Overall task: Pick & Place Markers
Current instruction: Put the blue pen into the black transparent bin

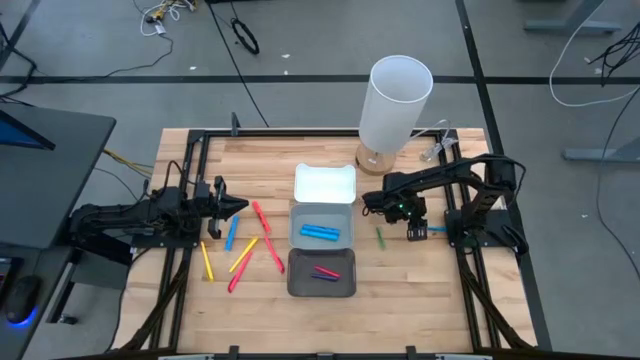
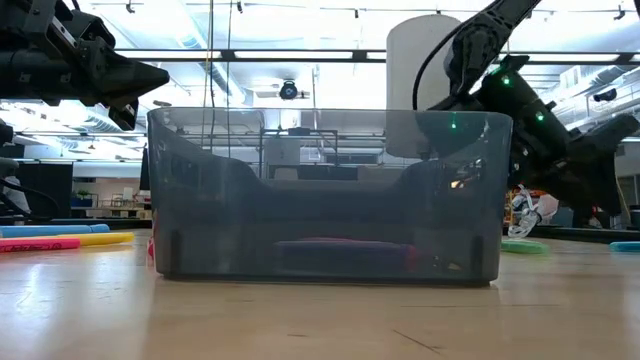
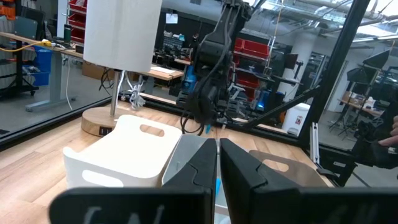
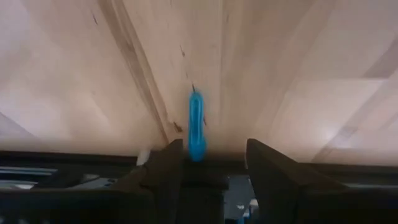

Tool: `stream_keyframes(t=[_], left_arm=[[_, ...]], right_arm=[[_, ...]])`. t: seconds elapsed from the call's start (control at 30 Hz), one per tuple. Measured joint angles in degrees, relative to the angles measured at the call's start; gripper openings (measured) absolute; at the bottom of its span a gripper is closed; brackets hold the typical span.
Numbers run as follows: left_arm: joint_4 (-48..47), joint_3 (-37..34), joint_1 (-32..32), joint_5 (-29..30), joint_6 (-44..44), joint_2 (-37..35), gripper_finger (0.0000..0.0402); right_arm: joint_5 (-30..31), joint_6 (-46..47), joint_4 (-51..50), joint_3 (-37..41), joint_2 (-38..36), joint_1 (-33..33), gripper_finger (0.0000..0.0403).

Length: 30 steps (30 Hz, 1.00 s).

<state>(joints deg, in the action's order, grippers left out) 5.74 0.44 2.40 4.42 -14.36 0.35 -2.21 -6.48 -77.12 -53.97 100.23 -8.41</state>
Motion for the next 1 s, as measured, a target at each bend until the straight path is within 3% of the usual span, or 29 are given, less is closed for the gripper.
stream_keyframes(t=[1.0], left_arm=[[-0.02, 0.00, 0.01, -0.01, 0.01, -0.01, 0.0023]], right_arm=[[-1.32, 4.52, 10.77, 9.13, 0.06, 2.63, 0.0178]])
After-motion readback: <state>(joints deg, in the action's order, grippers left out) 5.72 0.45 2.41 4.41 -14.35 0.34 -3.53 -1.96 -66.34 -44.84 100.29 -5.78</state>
